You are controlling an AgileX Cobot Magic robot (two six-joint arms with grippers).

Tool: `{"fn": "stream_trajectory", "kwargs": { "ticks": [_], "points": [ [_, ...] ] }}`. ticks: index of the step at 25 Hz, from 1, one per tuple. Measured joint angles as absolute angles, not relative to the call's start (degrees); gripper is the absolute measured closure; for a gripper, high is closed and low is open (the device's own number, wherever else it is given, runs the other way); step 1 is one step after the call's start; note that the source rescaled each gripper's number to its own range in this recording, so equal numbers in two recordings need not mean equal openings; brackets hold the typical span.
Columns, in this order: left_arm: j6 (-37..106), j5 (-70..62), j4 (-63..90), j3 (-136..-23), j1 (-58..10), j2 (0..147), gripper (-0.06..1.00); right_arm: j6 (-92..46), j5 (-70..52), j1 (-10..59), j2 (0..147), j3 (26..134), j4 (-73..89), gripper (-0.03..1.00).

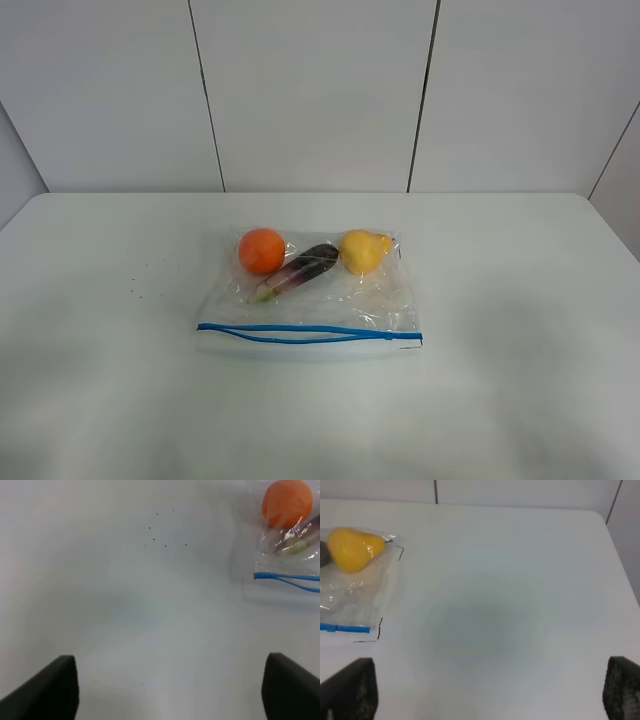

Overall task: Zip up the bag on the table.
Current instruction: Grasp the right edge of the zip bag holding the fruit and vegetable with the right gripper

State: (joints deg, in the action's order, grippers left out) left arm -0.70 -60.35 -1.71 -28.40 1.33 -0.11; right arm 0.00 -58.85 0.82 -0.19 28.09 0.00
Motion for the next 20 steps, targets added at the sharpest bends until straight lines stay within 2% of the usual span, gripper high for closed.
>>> {"fn": "stream_trajectory", "kwargs": {
  "ticks": [10, 20],
  "points": [
    [-0.70, -60.35, -1.71, -28.40, 1.33, -0.11, -0.04, 0.00, -58.68, 0.82, 2.26, 29.53, 0.00, -0.03],
    [-0.70, -60.35, -1.71, -28.40, 1.33, -0.11, -0.04, -0.93, -55.92, 0.82, 38.35, 48.00, 5.51, -0.03]
  ]
}}
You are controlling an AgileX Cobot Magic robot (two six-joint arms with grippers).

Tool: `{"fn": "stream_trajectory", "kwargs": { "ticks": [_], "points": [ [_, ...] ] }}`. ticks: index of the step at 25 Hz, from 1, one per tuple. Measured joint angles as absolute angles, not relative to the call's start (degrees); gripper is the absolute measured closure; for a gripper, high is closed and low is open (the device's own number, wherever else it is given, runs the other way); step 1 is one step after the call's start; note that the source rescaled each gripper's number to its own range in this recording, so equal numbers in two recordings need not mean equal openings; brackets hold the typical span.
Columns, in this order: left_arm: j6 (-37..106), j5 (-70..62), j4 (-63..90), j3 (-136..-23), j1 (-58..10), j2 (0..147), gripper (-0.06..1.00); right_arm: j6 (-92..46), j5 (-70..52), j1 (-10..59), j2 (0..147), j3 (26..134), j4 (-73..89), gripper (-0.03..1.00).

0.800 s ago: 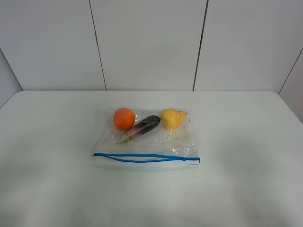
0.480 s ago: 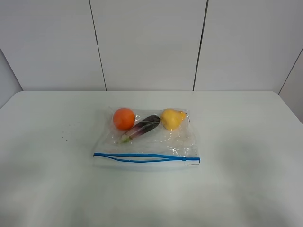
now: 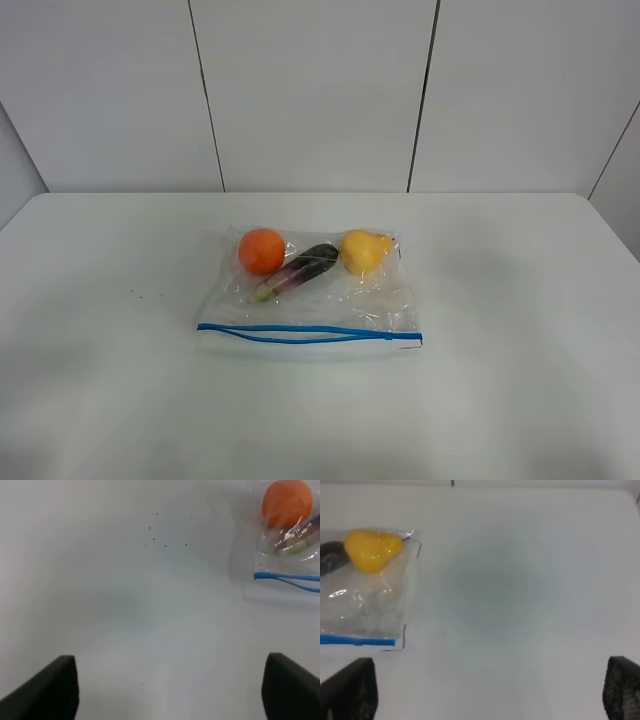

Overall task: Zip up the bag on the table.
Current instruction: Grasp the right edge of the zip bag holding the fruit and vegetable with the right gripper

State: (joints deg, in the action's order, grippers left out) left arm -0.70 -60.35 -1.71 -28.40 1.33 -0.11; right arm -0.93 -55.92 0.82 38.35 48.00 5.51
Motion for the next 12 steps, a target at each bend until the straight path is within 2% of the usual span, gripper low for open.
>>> {"fn": "stream_trajectory", "kwargs": {
  "ticks": [6, 12],
  "points": [
    [-0.70, -60.35, -1.71, -28.40, 1.33, -0.11, -0.04, -3.01, -55.60, 0.82, 60.97, 56.93, 11.47, -0.03],
    [-0.70, -60.35, -1.71, -28.40, 1.33, -0.11, -0.04, -13.56, -52.73, 0.82, 79.46, 58.56, 23.38, -0.03]
  ]
}}
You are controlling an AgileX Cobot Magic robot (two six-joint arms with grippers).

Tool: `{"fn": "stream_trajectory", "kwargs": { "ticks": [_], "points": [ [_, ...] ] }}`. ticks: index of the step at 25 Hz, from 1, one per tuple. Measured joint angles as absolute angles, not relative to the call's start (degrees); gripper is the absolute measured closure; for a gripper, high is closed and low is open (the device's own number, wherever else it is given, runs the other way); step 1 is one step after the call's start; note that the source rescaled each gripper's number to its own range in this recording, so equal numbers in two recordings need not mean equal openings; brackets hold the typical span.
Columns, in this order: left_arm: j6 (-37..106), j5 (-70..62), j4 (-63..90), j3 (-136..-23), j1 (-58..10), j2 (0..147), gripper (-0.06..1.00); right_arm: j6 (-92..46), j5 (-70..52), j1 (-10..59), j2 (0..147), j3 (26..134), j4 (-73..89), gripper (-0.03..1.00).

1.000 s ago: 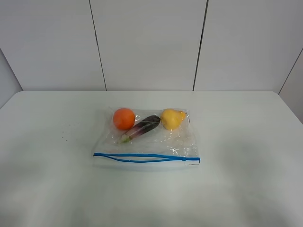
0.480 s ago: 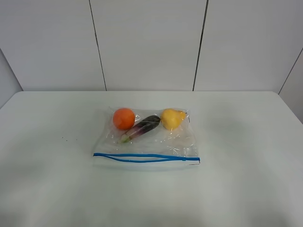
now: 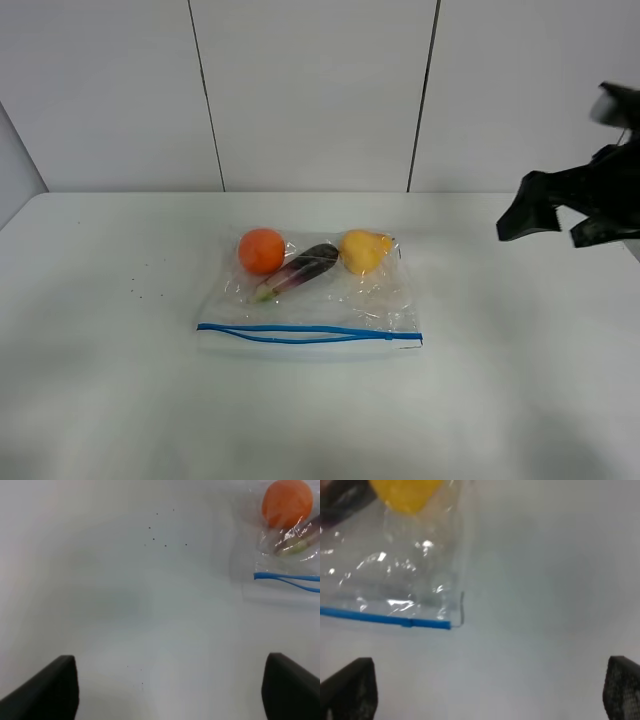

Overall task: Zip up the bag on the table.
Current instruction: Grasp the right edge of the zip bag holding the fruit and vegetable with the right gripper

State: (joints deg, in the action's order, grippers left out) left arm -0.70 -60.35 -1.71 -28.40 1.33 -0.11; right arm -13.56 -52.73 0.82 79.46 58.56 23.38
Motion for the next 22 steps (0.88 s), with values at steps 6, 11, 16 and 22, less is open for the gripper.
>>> {"fn": "stream_trajectory", "kwargs": {
  "ticks": [6, 11, 16, 22],
  "points": [
    [-0.70, -60.35, -1.71, -28.40, 1.33, -0.11, -0.04, -25.83, -51.03, 0.82, 93.38, 58.61, 37.02, -0.03],
    [-0.70, -60.35, -1.71, -28.40, 1.33, -0.11, -0.04, -35.23, -51.33, 0.82, 99.82, 58.61, 44.87, -0.03],
    [-0.70, -60.35, -1.71, -28.40, 1.33, -0.11, -0.04, -44.53, -52.31, 0.82, 104.83, 58.61, 51.98, -0.03],
    [-0.70, -60.35, -1.71, -28.40, 1.33, -0.11, -0.04, -50.15, -52.83, 0.82, 110.66, 58.61, 56.28, -0.03]
  ]
}}
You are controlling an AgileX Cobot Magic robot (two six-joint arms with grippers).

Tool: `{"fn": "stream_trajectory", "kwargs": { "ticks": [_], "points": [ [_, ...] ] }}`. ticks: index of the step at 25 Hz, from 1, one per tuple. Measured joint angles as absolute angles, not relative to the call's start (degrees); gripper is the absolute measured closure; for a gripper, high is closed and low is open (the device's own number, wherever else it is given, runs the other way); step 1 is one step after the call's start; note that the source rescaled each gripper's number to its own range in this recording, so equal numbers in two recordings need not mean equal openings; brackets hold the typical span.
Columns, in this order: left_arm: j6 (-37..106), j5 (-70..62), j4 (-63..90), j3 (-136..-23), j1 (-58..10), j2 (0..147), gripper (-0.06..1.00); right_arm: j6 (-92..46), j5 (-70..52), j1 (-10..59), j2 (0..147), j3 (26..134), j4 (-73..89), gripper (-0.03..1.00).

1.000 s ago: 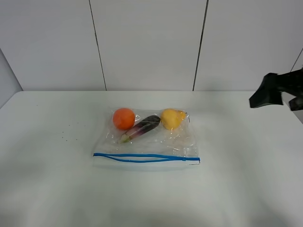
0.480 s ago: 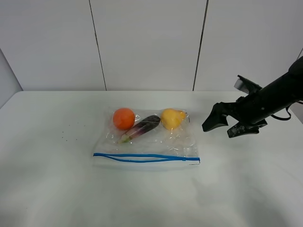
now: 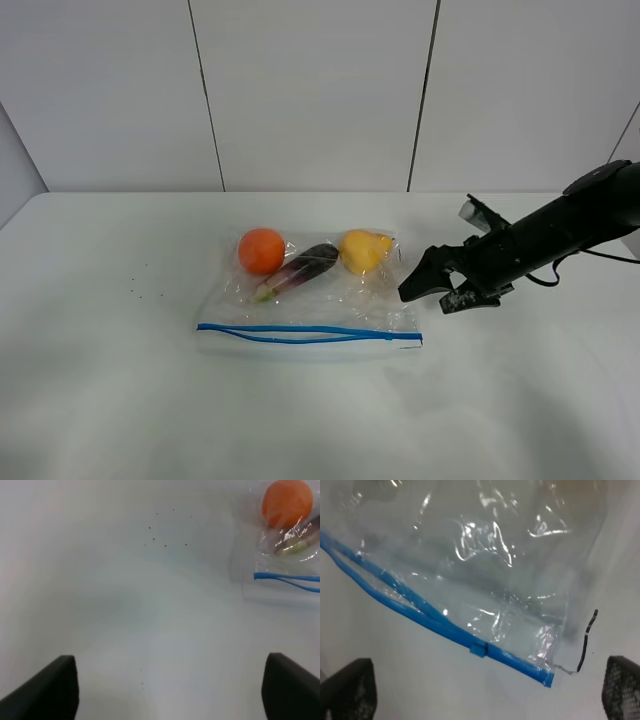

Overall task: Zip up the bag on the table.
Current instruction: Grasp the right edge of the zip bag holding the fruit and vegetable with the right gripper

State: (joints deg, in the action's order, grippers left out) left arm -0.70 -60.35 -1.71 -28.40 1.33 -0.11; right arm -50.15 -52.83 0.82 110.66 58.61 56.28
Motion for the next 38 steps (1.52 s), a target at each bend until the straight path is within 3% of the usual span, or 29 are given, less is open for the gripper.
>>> {"fn": "stream_trajectory", "kwargs": {
  "ticks": [22, 31, 33, 38],
  "points": [
    [-0.70, -60.35, -1.71, -28.40, 1.33, -0.11, -0.04, -63.94, -58.58, 0.14, 121.60, 58.73, 69.81, -0.01],
    [-0.70, -60.35, -1.71, -28.40, 1.33, -0.11, -0.04, -66.60, -59.21, 0.14, 123.33, 58.74, 71.52, 0.05],
    [-0.70, -60.35, -1.71, -28.40, 1.33, -0.11, -0.04, -66.85, -59.01, 0.14, 123.33, 58.74, 71.71, 0.08],
    [-0.70, -60.35, -1.71, -28.40, 1.33, -0.11, -0.04, -66.85, -58.31, 0.14, 123.33, 58.74, 72.48, 0.29]
  ]
}}
